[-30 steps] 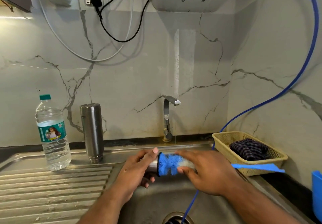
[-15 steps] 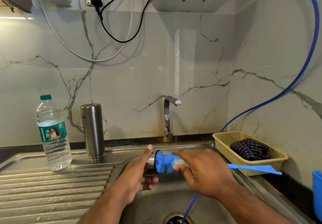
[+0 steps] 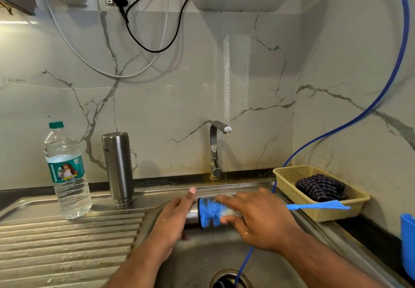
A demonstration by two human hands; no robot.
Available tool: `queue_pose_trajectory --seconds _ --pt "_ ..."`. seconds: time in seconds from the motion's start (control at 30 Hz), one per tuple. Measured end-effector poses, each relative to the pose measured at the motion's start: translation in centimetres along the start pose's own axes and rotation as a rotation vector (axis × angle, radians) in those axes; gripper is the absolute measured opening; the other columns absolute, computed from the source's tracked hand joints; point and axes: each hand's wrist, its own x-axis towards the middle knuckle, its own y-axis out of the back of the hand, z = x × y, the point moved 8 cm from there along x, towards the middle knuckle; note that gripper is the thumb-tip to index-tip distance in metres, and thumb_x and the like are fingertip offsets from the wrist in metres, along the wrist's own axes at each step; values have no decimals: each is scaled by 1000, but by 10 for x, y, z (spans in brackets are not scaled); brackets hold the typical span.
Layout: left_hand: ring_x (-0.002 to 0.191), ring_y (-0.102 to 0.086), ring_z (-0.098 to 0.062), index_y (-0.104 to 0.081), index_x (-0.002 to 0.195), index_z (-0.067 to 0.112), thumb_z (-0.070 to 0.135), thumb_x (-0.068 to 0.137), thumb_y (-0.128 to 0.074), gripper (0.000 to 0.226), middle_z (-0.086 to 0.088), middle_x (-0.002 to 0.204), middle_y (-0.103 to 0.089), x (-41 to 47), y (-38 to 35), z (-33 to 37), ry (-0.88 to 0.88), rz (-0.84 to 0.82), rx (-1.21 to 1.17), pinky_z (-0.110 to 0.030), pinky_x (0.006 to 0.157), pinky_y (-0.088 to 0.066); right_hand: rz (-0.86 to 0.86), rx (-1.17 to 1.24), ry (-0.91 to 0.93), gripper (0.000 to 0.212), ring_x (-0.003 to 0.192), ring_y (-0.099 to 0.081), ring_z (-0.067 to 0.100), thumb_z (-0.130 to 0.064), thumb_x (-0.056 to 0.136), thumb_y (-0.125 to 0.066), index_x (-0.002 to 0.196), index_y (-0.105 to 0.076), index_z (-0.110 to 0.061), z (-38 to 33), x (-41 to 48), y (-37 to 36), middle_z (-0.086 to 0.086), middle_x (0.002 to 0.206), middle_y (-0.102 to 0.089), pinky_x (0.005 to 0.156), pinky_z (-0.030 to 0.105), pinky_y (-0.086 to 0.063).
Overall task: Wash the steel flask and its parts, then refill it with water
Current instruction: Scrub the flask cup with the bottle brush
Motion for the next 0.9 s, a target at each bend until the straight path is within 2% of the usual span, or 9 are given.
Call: queue_pose_trajectory --seconds 0.07,0.2,0.33,0.43,0.53,0.57,0.67,0.8,0.9 --pt "76 -69 -17 -65 108 28 60 96 -52 36 -7 102 -73 -1 -5 2 -30 -49 32 -31 61 -55 10 -7 -37 56 115 -60 16 -65 102 -34 154 -30 -45 6 0 -5 -9 126 -65 92 37 -43" --pt "101 -69 -27 -74 103 27 44 98 -56 25 -5 108 -74 -1 -11 17 -172 -145 -60 -48 92 -58 24 91 -154 60 117 -60 11 -69 100 -33 154 -34 -45 22 1 -14 -11 132 -66 92 32 -48" --pt "98 -69 -29 -75 104 15 55 94 -53 47 -12 107 -74 4 5 19 -107 -35 -437 -48 89 -54 68 76 -82 59 114 -60 11 -69 101 -33 154 -32 -46 14 1 -7 -13 127 -67 92 33 -43" --pt "104 -66 -26 -67 113 30 70 87 -53 50 -6 114 -66 4 4 6 -46 -25 -226 -44 90 -54 94 0 4 55 103 -60 12 -67 101 -33 152 -32 -46 4 2 -4 -11 112 -68 87 34 -36" --pt "74 -69 -20 -61 104 35 66 91 -48 36 -8 102 -69 -5 -8 5 -20 -103 -68 -33 63 -54 89 -17 -41 55 108 -62 14 -66 101 -33 153 -33 -46 8 2 -6 -10 118 -69 90 38 -39" --pt "74 -70 -19 -64 105 33 63 90 -51 36 -9 103 -71 -5 -11 8 -59 -130 -35 -33 63 -55 68 18 -88 56 113 -61 15 -66 101 -34 153 -34 -45 14 2 -9 -10 124 -68 93 37 -42" --pt "99 -72 -23 -73 104 25 60 90 -54 43 -4 111 -74 -5 -17 19 -187 -216 -37 -43 88 -61 39 91 -144 56 118 -61 14 -68 100 -36 152 -38 -45 23 2 -14 -10 130 -68 97 35 -46" --pt "102 -73 -30 -74 115 26 65 91 -49 52 -8 114 -74 3 3 17 -78 -92 -367 -52 91 -58 107 54 -52 57 108 -63 12 -71 99 -32 151 -36 -48 17 2 -9 -12 118 -71 93 38 -42" --pt "104 -70 -32 -70 119 27 80 82 -54 67 -14 119 -72 5 3 -1 62 -95 -242 -46 80 -60 217 -58 34 52 81 -62 9 -68 98 -33 143 -46 -46 6 4 -3 -14 89 -68 77 36 -43"
